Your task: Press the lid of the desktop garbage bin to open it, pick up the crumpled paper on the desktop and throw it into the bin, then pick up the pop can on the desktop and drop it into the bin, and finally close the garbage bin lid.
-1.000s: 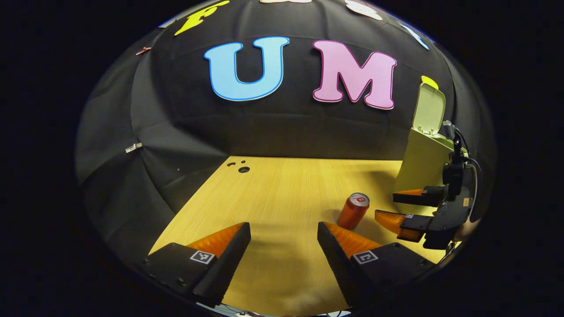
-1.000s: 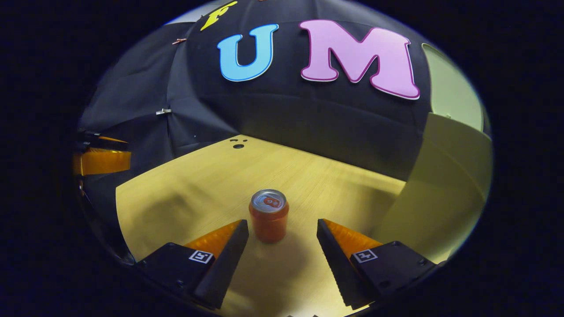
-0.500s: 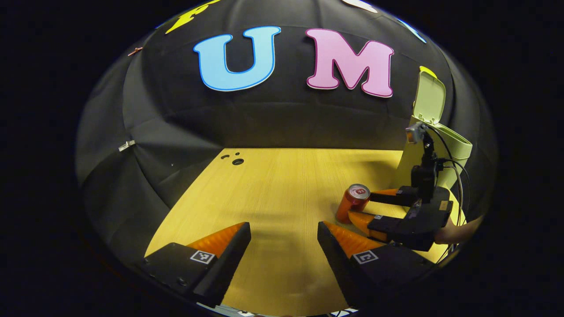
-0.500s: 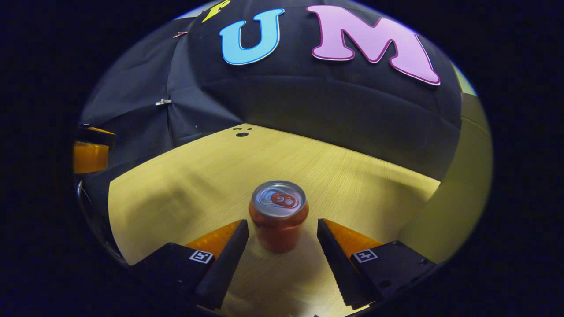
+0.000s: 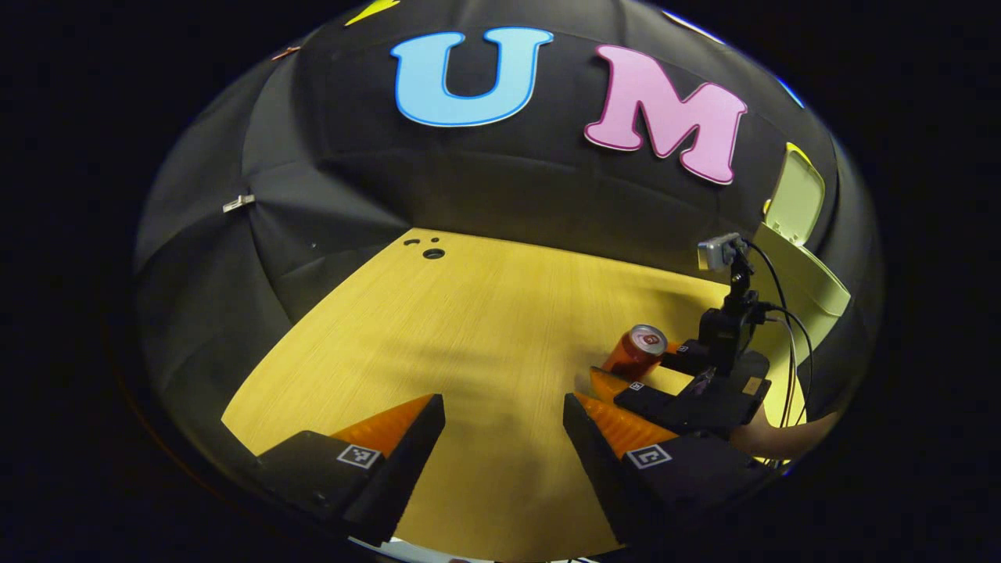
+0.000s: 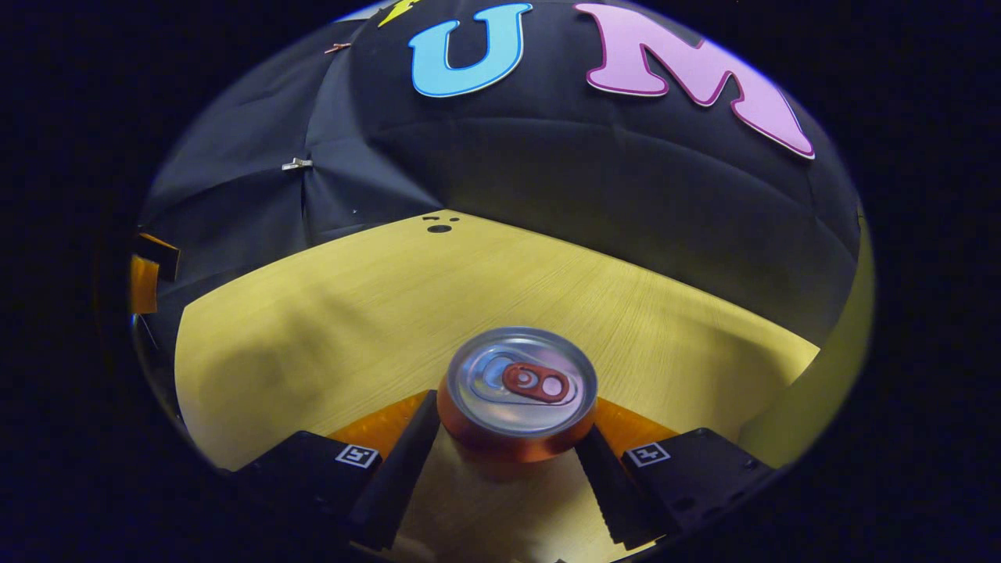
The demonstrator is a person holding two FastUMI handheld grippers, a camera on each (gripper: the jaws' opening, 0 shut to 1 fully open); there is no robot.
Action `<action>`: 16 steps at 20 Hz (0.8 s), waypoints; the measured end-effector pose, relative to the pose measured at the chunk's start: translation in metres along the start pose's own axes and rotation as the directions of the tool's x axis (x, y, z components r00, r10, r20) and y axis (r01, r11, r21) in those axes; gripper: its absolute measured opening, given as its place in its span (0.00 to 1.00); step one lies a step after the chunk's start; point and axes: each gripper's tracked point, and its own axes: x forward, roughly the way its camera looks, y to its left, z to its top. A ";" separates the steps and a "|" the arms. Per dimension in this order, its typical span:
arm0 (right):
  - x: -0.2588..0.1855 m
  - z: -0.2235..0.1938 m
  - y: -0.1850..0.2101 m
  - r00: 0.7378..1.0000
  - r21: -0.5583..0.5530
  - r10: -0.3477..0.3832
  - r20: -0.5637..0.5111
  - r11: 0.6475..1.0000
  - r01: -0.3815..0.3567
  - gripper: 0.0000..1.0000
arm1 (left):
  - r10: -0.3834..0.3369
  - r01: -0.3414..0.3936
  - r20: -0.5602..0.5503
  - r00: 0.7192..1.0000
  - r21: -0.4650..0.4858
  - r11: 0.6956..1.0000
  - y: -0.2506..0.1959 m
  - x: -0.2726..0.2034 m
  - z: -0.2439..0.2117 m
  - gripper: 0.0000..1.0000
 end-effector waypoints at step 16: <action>-0.041 0.053 -0.005 0.996 -0.043 0.011 0.088 0.999 -0.008 0.83 | 0.004 -0.004 0.014 1.000 -0.001 1.000 -0.009 -0.013 -0.010 0.96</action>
